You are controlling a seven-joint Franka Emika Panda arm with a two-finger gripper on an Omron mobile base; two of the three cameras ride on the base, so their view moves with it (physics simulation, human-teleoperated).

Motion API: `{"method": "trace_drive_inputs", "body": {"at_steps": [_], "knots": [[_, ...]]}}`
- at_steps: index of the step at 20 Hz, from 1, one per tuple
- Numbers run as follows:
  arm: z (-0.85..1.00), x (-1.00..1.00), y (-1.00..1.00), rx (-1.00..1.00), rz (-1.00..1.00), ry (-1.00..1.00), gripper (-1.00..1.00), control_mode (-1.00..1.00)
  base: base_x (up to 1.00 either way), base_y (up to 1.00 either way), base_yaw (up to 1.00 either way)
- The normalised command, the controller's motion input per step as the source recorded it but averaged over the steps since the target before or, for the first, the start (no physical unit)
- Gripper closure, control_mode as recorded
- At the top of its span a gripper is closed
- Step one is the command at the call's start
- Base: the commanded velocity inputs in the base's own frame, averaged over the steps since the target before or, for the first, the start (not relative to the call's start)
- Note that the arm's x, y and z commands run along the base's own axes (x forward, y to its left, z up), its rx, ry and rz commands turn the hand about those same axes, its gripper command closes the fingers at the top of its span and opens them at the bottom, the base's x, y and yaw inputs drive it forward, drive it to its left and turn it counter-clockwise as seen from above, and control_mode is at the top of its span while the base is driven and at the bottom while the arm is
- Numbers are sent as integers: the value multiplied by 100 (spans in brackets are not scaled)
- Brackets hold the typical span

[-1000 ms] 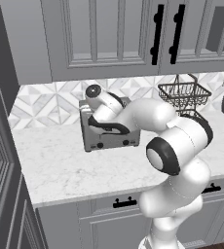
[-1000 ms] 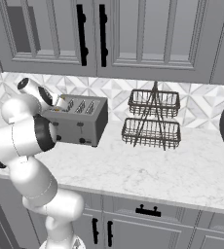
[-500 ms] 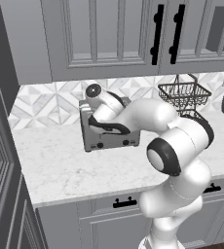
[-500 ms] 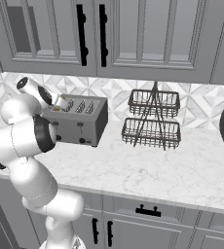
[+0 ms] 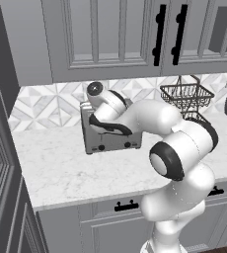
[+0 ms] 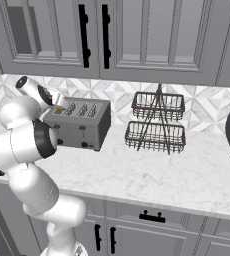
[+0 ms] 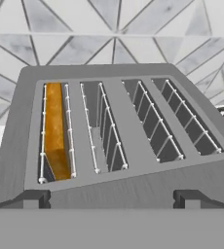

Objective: Start the toaster. Once the lever pops up, take the bread to the plate on the dining counter.

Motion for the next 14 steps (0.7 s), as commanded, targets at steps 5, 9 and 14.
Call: {"method": "trace_drive_inputs", "body": {"at_steps": [5, 9, 14], "knots": [[0, 0, 0, 0, 0, -1, -100, -100, 0, 0, 0], [-15, 0, 0, 0, 0, 0, -100, -100, 0, 0, 0], [-19, 0, 7, 0, 0, -2, -100, -100, 0, 0, 0]]}}
